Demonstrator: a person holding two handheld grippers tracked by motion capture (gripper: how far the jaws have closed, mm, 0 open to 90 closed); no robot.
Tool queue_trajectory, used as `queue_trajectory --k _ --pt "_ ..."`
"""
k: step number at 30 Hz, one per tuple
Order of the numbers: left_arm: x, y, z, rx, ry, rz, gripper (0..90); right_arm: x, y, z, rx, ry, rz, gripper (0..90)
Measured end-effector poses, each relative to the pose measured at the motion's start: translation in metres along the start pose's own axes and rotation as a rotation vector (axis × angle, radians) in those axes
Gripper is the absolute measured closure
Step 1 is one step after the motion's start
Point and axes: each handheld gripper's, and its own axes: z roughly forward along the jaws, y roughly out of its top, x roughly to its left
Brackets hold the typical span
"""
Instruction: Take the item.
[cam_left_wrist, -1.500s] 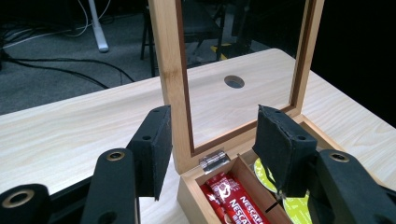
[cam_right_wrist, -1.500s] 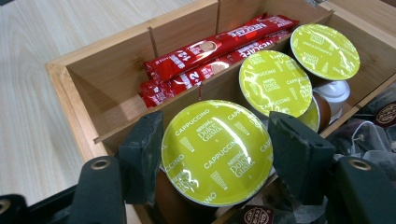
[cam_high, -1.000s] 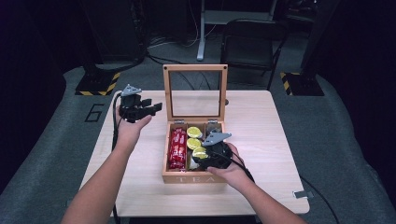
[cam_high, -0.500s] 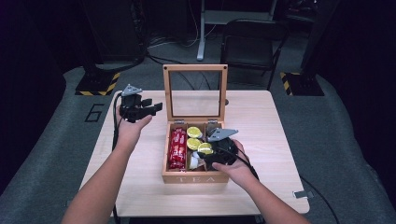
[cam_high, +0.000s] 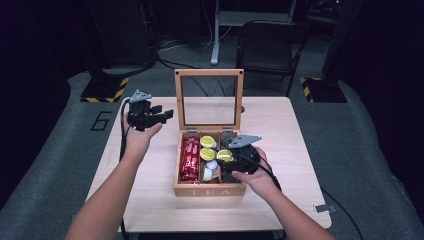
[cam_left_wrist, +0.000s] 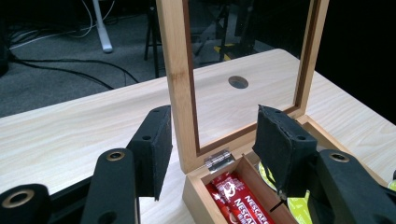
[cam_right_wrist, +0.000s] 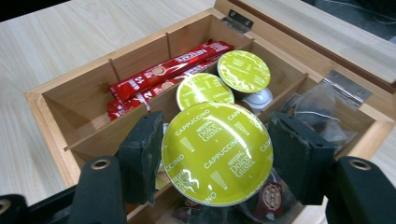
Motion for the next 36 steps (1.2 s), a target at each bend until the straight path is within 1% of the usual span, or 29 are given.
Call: queue_trajectory --k 1,3,4,6,10,12,15,16,17,18,20,24,25,29,30,31,33,34,36 --pt "0.0 0.0 0.0 -0.002 0.001 -0.005 46.3 -0.001 -0.001 -0.001 -0.002 -0.003 0.004 36.9" --pt "0.0 0.0 0.001 0.0 0.0 -0.002 46.3 -0.003 -0.001 -0.002 -0.005 -0.01 0.007 36.9" --pt "0.0 -0.001 0.001 -0.001 0.0 -0.002 46.3 -0.005 -0.002 -0.003 -0.002 -0.009 0.002 36.9" --pt "-0.001 -0.001 0.001 -0.003 0.001 -0.003 46.3 -0.006 -0.003 -0.005 -0.003 -0.018 0.015 36.9" --pt "0.0 -0.001 0.002 0.002 0.001 0.003 46.3 -0.011 -0.005 -0.009 -0.004 -0.03 0.013 36.8" --pt "-0.001 -0.001 0.002 0.002 0.003 -0.002 46.3 -0.013 -0.006 -0.011 -0.005 -0.036 0.025 36.9" --pt "0.0 -0.001 0.001 -0.001 0.006 -0.004 46.3 -0.018 -0.008 -0.014 -0.008 -0.043 0.023 36.8" --pt "0.0 -0.001 0.001 -0.001 0.006 0.001 46.3 -0.019 -0.008 -0.015 -0.009 -0.048 0.021 36.9" --pt "0.001 -0.001 0.0 0.0 0.006 0.002 46.3 -0.02 -0.009 -0.016 -0.01 -0.051 0.036 36.9" --pt "0.001 -0.001 0.0 0.001 0.007 -0.002 46.3 -0.021 -0.009 -0.017 -0.011 -0.053 0.031 36.9" --pt "0.001 -0.001 0.0 0.0 0.007 -0.004 46.3 -0.024 -0.01 -0.019 -0.011 -0.059 0.04 36.9" --pt "0.001 -0.001 0.0 0.0 0.007 0.002 46.3 -0.029 -0.012 -0.022 -0.015 -0.073 0.038 36.9" --pt "0.001 -0.001 0.001 0.0 0.006 0.001 46.3 -0.03 -0.013 -0.023 -0.018 -0.078 0.053 36.9" --pt "0.0 -0.001 0.001 -0.001 0.007 0.001 46.3 -0.035 -0.015 -0.028 -0.017 -0.091 0.061 36.9" --pt "0.001 -0.001 0.001 0.001 0.007 0.001 46.3 -0.036 -0.016 -0.029 -0.018 -0.097 0.069 36.9" --pt "0.001 -0.001 0.001 0.001 0.008 0.002 46.3 -0.038 -0.017 -0.03 -0.02 -0.099 0.066 36.8" --pt "0.0 -0.001 0.001 0.001 0.008 -0.003 46.3 -0.041 -0.018 -0.032 -0.021 -0.107 0.08 36.9" --pt "0.0 -0.001 0.001 0.001 0.008 0.001 46.3 -0.044 -0.019 -0.034 -0.022 -0.109 0.077 36.9" --pt "0.0 -0.001 0.001 0.002 0.006 0.0 46.3 -0.047 -0.022 -0.036 -0.016 -0.119 0.093 36.9"
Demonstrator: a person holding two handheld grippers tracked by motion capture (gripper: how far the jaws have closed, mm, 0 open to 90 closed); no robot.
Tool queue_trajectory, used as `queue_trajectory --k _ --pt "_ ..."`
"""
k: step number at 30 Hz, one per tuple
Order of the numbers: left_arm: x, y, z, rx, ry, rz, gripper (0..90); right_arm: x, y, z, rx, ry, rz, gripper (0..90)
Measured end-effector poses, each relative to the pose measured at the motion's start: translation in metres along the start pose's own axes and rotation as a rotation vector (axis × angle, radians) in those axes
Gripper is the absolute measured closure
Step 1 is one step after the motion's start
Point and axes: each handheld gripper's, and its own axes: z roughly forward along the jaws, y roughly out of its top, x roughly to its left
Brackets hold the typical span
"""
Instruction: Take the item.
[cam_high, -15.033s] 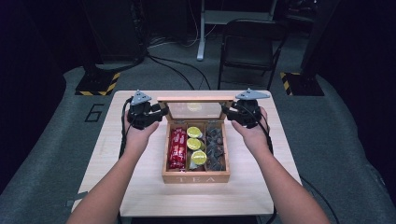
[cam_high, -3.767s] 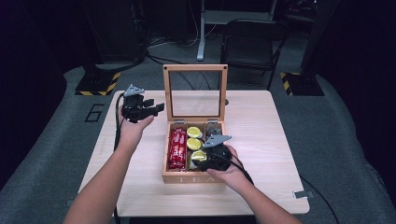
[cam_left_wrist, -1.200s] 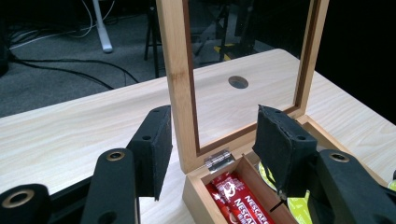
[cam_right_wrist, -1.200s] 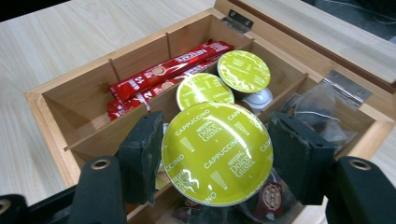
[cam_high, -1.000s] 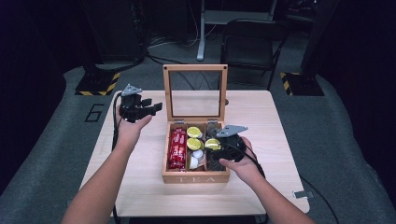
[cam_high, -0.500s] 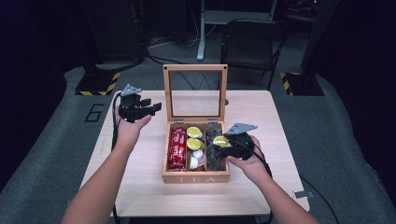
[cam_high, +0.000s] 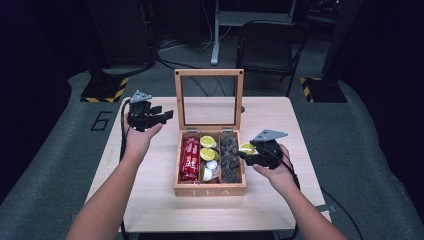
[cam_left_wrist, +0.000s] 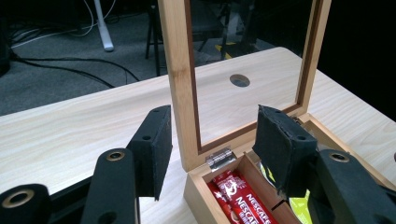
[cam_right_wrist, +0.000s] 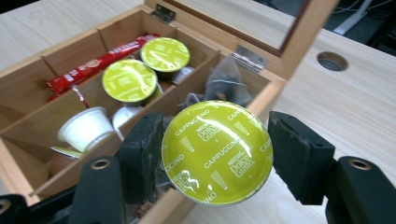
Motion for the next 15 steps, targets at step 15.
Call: queue_trajectory --k 15 --pt "-0.001 0.0 0.001 0.002 0.0 -0.002 46.3 -0.026 -0.014 -0.014 -0.013 -0.058 0.054 36.9"
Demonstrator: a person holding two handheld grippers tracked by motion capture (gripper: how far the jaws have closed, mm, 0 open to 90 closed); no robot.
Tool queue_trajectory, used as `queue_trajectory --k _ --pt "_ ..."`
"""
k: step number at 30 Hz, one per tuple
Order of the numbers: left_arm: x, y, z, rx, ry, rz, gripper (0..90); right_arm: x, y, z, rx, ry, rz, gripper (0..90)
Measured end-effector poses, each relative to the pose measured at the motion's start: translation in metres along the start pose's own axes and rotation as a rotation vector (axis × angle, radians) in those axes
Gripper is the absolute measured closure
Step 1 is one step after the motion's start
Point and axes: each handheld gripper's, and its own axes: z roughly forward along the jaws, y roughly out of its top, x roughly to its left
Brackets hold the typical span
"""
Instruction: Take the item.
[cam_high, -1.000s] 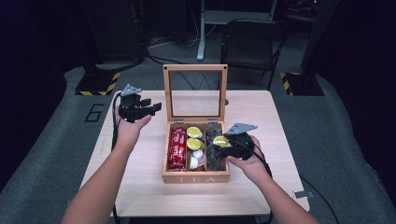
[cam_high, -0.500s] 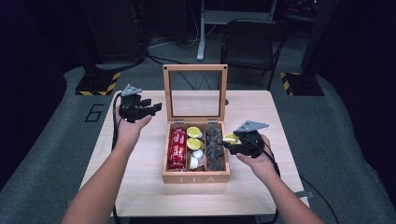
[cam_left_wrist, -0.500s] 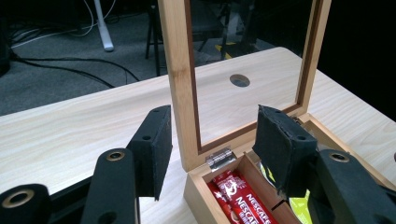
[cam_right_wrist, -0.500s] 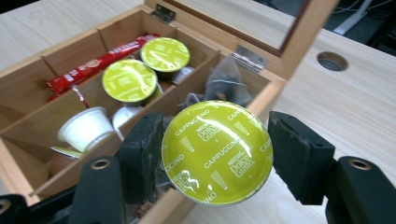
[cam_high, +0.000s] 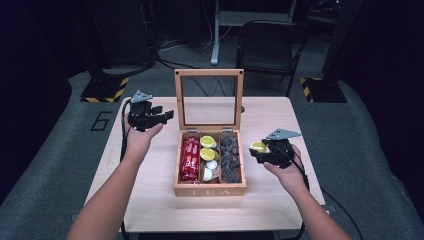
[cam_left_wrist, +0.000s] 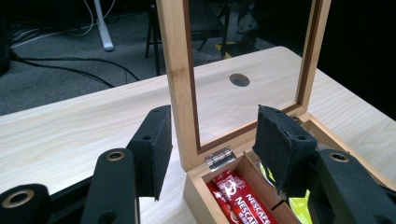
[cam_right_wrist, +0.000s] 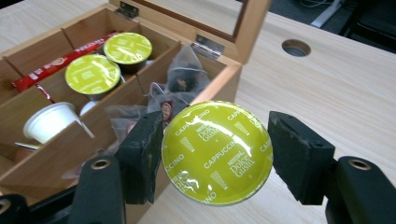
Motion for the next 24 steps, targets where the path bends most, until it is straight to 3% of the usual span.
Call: queue_trajectory --k 14,24 --pt "0.0 -0.001 0.0 0.004 0.0 0.004 46.3 -0.03 -0.025 -0.003 0.023 -0.082 0.073 36.9" --pt "0.001 -0.003 0.0 0.004 0.002 -0.001 46.3 -0.043 -0.042 -0.005 0.031 -0.14 0.114 36.9"
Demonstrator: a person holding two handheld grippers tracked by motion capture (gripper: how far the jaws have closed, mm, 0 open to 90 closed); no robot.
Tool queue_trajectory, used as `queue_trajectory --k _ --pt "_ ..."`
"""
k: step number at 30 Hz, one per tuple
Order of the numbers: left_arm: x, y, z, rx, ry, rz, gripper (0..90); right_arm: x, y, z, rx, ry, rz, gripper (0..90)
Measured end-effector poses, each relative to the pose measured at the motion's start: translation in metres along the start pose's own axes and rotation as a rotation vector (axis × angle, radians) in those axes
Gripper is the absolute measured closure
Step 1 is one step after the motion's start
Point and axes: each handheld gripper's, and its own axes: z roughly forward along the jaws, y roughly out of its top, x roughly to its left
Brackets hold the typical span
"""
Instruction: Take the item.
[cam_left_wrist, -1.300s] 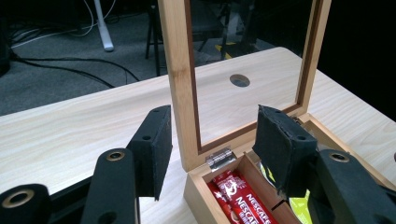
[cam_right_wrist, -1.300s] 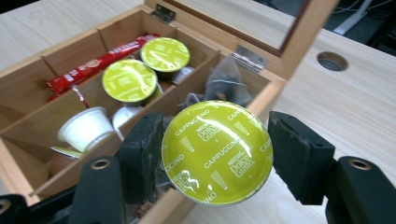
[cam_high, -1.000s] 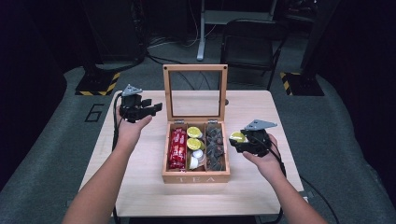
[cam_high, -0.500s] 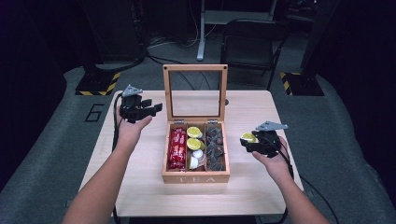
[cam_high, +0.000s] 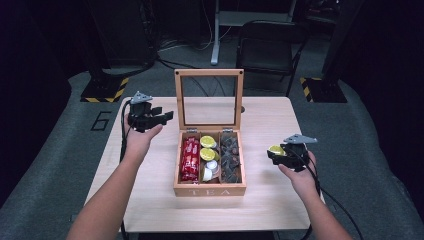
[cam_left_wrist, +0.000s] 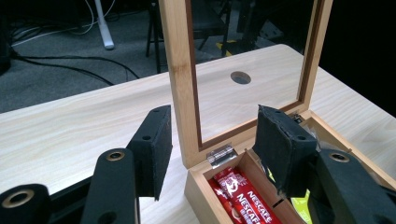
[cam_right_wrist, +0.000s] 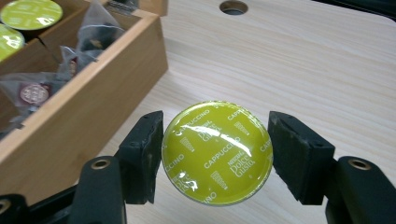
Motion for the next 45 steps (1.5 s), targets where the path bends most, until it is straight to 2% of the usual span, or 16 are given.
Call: queue_trajectory --k 10,17,26,31,35,36,39,41,45 --pt "0.0 -0.002 0.001 0.007 0.0 0.001 46.3 -0.012 -0.018 0.005 0.022 -0.043 0.043 36.9" --pt "0.0 -0.002 0.001 0.006 0.0 0.0 46.3 -0.021 -0.026 0.005 0.036 -0.077 0.042 36.9" --pt "0.0 -0.003 0.001 0.006 0.0 -0.001 46.3 -0.032 -0.039 0.008 0.061 -0.12 0.081 36.9" --pt "0.0 -0.003 0.001 0.009 -0.001 -0.002 46.3 -0.035 -0.045 0.009 0.072 -0.132 0.09 36.8" --pt "0.0 -0.003 0.001 0.01 0.0 0.0 46.3 -0.039 -0.05 0.009 0.068 -0.143 0.118 36.8" --pt "0.0 -0.003 0.001 0.011 0.0 0.0 46.3 -0.04 -0.051 0.009 0.084 -0.143 0.117 36.8" --pt "0.0 -0.003 0.002 0.008 0.0 -0.002 46.3 -0.043 -0.055 0.01 0.082 -0.147 0.119 36.8" --pt "0.0 -0.003 0.002 0.009 0.0 0.001 46.3 -0.042 -0.056 0.011 0.085 -0.148 0.139 36.7" --pt "0.0 -0.004 0.002 0.01 0.0 -0.003 46.3 -0.044 -0.059 0.01 0.082 -0.15 0.135 36.5"
